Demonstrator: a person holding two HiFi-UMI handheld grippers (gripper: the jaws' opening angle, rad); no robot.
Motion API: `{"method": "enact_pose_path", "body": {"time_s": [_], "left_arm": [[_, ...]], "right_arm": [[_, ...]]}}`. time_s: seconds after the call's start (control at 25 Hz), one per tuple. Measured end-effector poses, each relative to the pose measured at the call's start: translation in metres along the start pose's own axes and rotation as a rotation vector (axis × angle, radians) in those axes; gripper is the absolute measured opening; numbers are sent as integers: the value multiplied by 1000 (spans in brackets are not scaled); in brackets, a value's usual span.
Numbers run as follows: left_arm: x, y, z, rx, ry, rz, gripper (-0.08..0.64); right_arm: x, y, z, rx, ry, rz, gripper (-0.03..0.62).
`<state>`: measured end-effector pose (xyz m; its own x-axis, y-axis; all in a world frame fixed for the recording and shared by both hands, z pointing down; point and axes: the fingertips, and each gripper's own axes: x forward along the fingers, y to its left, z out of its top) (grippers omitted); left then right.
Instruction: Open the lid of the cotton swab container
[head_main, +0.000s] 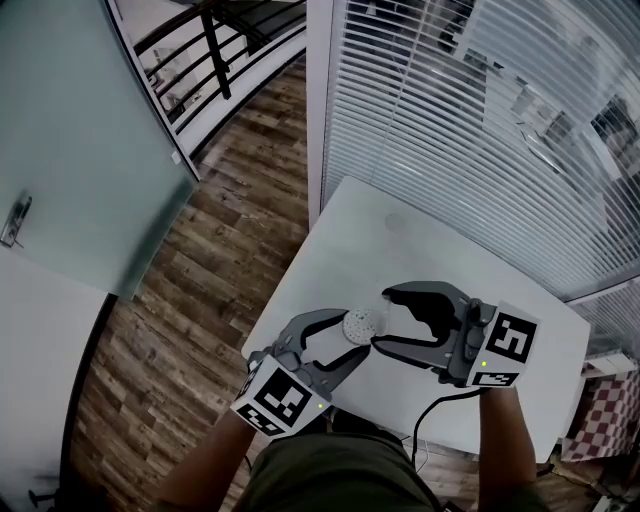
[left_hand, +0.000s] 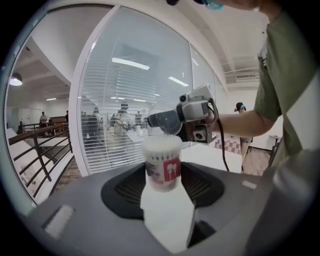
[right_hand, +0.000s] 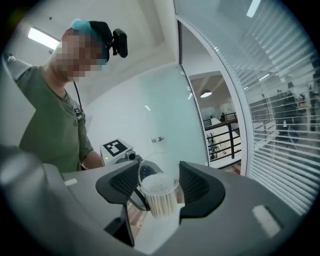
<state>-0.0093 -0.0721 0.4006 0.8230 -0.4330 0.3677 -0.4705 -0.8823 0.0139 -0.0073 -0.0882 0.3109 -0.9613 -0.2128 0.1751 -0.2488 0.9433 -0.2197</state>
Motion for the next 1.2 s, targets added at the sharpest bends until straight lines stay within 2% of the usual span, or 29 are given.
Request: {"method": "enact_pose_path", "body": {"time_s": [0.16,0.32,0.52,0.84,1.2], "left_arm": [[-2,-3,14,17,-29,-12,227],[-6,-4,12,29,-1,4,227],[-3,-8,16,42,-9,-2,225],[-3,-15,30,26,-76,-10,225],[-5,-16,33,22,-110,1,224]], "right_arm": [[-13,-3,9,83,-131,14,259],[-23,-5,9,148,-213,13,259],[-30,-6,6,172,-245,7,259],[-41,-5,8,235,-348,-13,259],[-42,-2,6,259,-384,-18,256]]}}
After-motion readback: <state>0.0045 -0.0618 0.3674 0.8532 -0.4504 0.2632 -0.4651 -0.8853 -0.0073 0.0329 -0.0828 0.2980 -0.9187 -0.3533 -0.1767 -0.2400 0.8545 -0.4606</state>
